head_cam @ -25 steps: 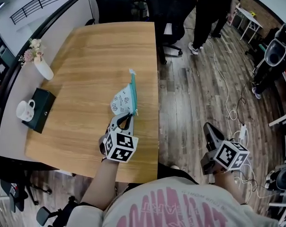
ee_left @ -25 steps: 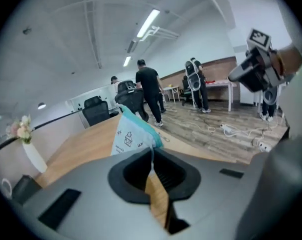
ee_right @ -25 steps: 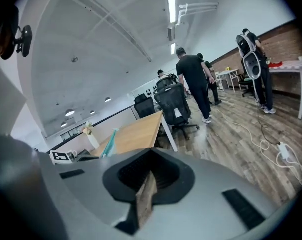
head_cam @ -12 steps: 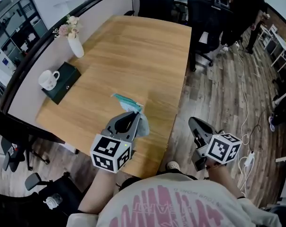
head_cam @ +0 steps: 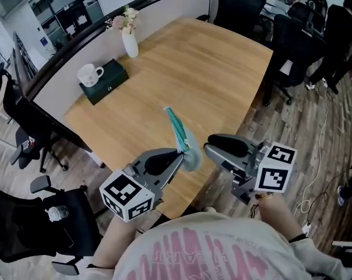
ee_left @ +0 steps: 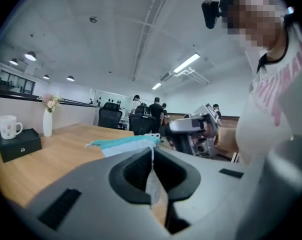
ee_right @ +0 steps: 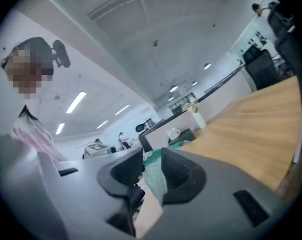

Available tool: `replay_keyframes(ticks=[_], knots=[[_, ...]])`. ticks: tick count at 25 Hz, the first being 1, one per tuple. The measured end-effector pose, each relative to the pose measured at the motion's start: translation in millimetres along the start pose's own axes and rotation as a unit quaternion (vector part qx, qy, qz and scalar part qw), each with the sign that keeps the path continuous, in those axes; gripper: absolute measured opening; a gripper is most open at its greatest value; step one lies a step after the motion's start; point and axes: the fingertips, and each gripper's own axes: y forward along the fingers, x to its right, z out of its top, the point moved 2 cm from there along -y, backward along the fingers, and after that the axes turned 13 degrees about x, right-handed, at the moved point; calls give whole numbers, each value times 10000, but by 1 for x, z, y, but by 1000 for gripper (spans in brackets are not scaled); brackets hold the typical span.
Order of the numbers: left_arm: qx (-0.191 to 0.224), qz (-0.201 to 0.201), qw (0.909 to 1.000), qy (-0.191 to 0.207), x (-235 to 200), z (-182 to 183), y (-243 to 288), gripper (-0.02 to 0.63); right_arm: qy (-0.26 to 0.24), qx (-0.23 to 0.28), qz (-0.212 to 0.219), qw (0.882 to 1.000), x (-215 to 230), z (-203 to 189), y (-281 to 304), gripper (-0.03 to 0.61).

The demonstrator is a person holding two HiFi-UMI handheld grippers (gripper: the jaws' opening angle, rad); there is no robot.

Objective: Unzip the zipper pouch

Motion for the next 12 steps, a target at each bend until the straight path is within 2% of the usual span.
replay_keyframes(ticks=[3, 6, 12], knots=[[62, -389, 9992, -18, 12, 10, 1, 12, -740, -413, 767, 9934, -17, 6, 9, 125], [-31, -640, 9979, 73, 19, 16, 2, 12, -1330, -689, 1233, 9810, -27, 5, 15, 144], [-132, -913, 9954, 261, 28, 26, -2, 12, -1418, -866, 1609, 9729, -38, -2, 21, 131]])
